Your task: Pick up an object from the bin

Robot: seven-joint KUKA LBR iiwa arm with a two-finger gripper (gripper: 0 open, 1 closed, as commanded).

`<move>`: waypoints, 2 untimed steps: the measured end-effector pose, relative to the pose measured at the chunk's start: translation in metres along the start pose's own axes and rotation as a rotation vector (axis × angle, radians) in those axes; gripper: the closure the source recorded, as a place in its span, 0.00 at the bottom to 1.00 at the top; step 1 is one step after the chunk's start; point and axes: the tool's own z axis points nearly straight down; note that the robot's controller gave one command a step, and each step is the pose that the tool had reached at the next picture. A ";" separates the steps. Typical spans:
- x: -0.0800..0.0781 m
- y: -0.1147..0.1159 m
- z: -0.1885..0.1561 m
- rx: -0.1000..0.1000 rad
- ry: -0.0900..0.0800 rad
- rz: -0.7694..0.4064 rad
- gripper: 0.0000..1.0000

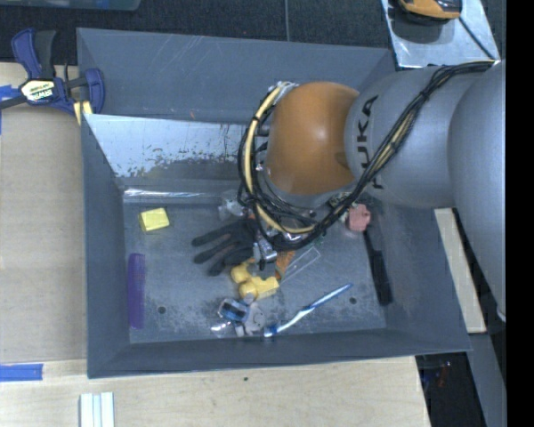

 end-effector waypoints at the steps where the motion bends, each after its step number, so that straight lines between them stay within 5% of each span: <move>1: -0.026 0.000 0.037 0.010 -0.014 -0.191 0.00; 2: -0.028 -0.024 0.037 0.004 -0.018 0.136 1.00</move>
Offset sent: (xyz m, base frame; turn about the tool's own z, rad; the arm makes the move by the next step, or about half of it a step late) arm 0.0316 -0.0124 -0.0393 0.1348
